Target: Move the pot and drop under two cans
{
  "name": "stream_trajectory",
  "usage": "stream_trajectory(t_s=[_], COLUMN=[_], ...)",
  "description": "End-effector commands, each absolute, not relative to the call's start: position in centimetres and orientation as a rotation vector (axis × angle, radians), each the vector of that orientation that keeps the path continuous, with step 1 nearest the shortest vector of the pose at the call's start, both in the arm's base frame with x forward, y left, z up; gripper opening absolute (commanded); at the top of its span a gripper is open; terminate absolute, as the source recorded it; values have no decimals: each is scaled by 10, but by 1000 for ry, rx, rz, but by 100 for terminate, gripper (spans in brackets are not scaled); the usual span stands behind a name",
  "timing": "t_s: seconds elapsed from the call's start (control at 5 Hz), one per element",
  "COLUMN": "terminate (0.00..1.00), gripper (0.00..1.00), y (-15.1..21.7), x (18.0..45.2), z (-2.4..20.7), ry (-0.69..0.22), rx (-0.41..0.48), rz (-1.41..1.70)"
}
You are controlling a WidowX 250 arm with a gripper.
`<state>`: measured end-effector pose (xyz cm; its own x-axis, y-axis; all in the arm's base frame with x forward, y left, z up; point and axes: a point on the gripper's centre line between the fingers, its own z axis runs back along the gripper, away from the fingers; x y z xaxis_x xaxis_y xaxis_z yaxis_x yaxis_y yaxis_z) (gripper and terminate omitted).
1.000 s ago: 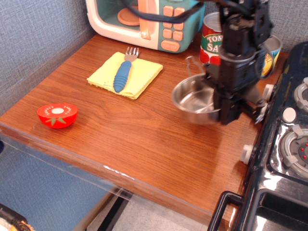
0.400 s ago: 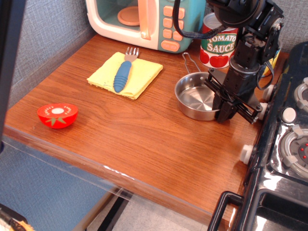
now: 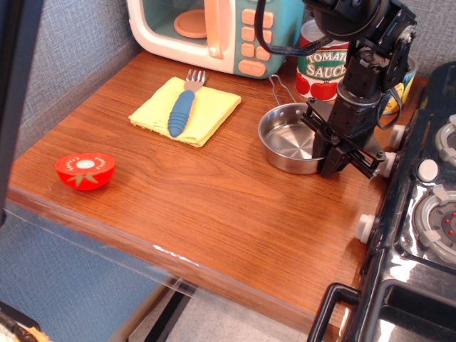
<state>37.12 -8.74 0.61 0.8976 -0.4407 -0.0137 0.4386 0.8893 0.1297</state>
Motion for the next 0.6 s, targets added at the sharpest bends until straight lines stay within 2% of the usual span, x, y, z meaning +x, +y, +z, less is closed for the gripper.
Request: stream_trajectory(t_s=[0.0,0.2,0.4], terminate=[0,0,0], gripper=[100,100,100], y=[-60,-34,-8], x=[362,342,316], z=[89,119,102], ry=[-224,-274,-222], rx=[-7,-32,26], rz=[-404,-345,-301])
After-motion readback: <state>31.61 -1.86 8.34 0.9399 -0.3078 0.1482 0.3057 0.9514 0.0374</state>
